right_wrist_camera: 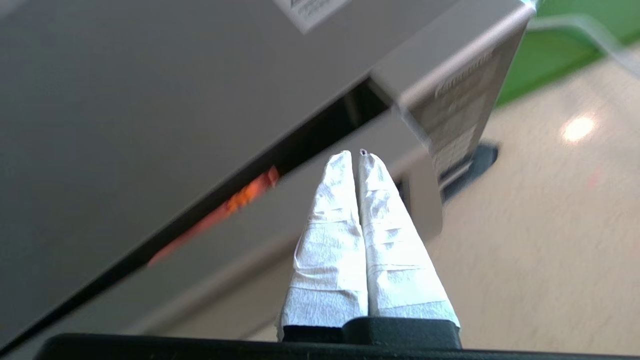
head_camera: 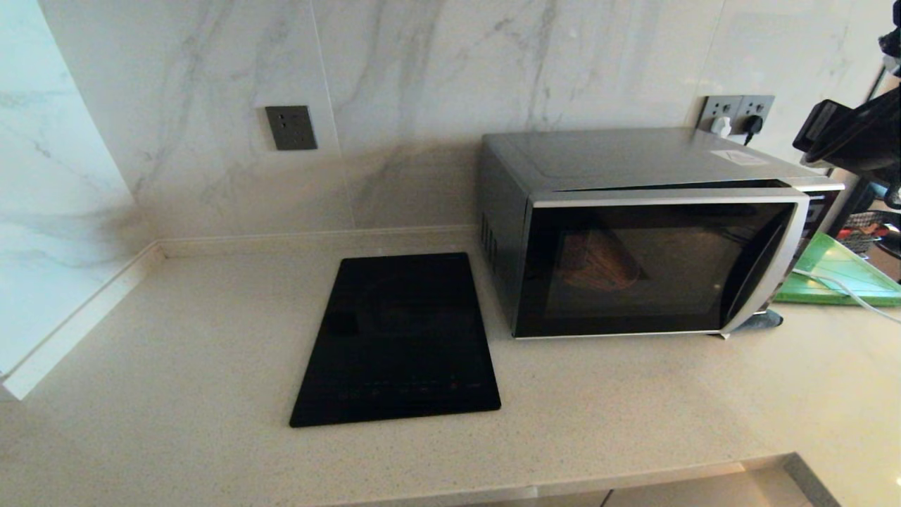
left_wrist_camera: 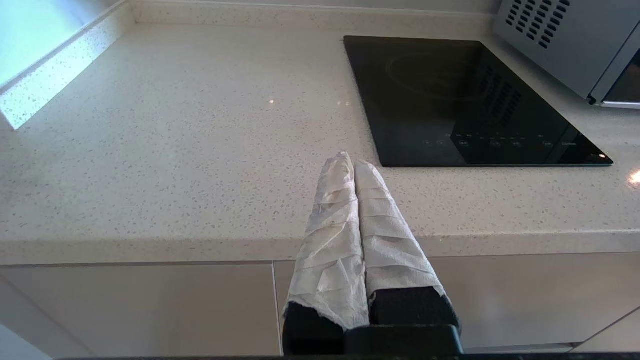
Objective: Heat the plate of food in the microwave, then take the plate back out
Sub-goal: Open the microwave oven
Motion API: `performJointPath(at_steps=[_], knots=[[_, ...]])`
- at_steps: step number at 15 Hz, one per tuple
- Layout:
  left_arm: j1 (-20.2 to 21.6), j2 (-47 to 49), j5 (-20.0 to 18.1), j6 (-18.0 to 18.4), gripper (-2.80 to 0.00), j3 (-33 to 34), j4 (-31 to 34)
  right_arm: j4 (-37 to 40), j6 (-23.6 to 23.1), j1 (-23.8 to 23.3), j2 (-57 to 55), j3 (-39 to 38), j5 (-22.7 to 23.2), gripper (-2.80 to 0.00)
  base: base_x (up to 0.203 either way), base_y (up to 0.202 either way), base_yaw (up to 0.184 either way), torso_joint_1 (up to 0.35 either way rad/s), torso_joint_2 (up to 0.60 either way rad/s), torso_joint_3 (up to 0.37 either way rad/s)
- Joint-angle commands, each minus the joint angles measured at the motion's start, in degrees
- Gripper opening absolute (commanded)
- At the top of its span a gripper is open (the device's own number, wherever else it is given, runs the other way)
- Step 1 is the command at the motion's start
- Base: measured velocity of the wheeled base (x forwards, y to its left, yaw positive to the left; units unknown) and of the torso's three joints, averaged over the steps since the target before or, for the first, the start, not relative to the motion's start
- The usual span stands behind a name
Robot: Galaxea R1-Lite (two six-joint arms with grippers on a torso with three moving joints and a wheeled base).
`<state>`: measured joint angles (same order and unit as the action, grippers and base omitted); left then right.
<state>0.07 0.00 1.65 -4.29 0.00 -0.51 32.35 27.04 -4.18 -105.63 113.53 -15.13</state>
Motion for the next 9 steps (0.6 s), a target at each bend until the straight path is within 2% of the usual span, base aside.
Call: performJointPath(at_steps=[1, 3, 9], knots=[[0.0, 0.1, 0.0, 0.0, -2.80, 0.0, 0.0, -4.0, -1.0, 0.1, -2.6, 0.0, -0.9, -2.80, 0.000, 0.000, 0.000, 0.000, 0.00, 0.000], [0.0, 0.1, 0.0, 0.0, -2.80, 0.0, 0.0, -7.7, -2.5, 0.1, -4.3, -0.1, -1.1, -2.80, 0.000, 0.000, 0.000, 0.000, 0.00, 0.000], [0.0, 0.1, 0.0, 0.0, -2.80, 0.0, 0.0, -8.3, -2.4, 0.0, -6.9, 0.0, -0.6, -2.80, 0.000, 0.000, 0.000, 0.000, 0.00, 0.000]])
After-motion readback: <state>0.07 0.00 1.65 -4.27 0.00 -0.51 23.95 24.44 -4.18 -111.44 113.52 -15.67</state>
